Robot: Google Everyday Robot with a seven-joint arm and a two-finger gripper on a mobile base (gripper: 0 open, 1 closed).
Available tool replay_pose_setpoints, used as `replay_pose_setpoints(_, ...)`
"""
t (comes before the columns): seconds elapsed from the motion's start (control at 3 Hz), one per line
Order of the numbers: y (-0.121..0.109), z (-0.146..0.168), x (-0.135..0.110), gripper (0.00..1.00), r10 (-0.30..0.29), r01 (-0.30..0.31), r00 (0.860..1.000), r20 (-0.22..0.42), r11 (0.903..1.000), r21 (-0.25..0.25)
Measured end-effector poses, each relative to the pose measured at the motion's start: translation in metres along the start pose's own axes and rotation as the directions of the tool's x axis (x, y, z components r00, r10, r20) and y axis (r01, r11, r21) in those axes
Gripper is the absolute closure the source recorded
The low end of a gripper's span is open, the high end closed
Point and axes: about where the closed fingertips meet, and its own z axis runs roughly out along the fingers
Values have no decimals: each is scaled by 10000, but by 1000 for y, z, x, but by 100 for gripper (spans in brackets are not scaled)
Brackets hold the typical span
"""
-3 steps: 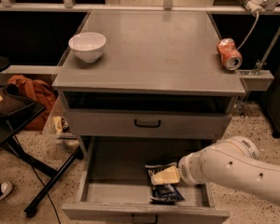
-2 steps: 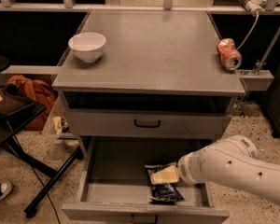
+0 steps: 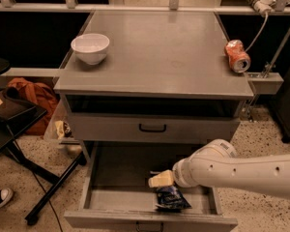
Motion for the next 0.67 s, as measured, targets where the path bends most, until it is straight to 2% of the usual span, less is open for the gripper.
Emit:
replay_pose_setpoints(0.33, -6, 52, -4, 0, 1051, -1052, 9939, -342, 9944, -13)
replay_pose_setpoints(0.67, -8, 97, 1, 0, 2064, -2072, 9750, -826, 9783, -11)
